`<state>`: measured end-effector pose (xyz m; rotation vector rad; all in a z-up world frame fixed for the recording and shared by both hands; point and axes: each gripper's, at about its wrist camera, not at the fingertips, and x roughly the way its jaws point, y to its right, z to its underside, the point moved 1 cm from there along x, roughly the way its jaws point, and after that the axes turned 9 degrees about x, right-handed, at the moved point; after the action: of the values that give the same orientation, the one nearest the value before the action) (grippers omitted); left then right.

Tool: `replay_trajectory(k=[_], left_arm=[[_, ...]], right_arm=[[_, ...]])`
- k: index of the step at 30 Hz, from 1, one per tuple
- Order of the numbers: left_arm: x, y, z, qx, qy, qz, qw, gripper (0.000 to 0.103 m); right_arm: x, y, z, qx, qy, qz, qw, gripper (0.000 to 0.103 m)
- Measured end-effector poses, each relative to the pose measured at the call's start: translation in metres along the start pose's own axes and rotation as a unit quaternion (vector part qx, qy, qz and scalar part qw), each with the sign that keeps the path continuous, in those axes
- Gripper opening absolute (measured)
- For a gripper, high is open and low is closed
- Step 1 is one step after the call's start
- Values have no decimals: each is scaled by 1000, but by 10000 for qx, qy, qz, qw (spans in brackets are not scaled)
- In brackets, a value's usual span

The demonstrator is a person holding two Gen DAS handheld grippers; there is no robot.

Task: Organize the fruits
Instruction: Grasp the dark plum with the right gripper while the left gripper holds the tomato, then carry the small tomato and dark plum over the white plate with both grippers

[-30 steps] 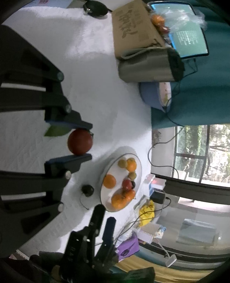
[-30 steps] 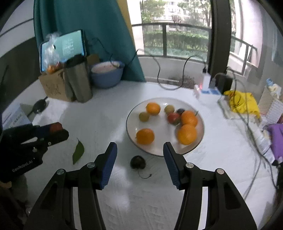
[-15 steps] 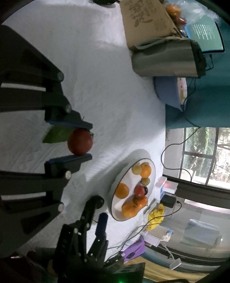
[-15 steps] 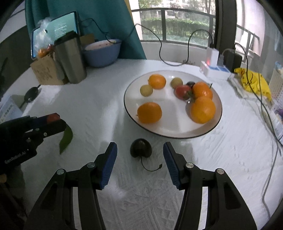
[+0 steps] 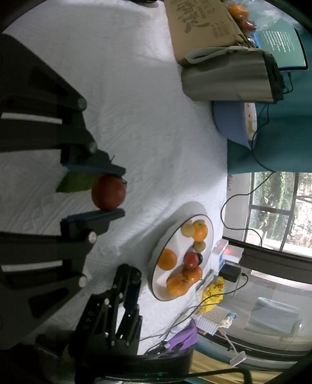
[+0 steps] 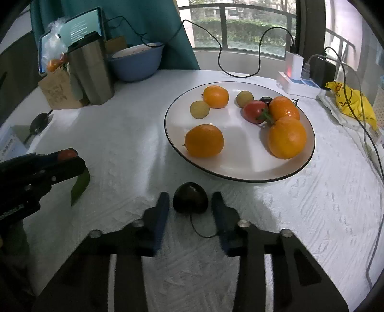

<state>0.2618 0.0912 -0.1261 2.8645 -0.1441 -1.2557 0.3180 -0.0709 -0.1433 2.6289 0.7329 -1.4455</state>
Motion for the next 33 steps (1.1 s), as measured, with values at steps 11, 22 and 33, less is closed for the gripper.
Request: replay_trajectory(k=[11,22,33], left_arm=[[-8,0,-1,-13,76,-2,10000,29],[-39,11,-11,71,361,-14,9993,28],[-71,27,-23,42,670,31,9977,29]], right_arm=[[-3,0,-1,11,5,-36,10000,31],[-43,-4,-6,-22,327,-15,9995,31],[-92,-5,-10,-99,668,37,9977,31]])
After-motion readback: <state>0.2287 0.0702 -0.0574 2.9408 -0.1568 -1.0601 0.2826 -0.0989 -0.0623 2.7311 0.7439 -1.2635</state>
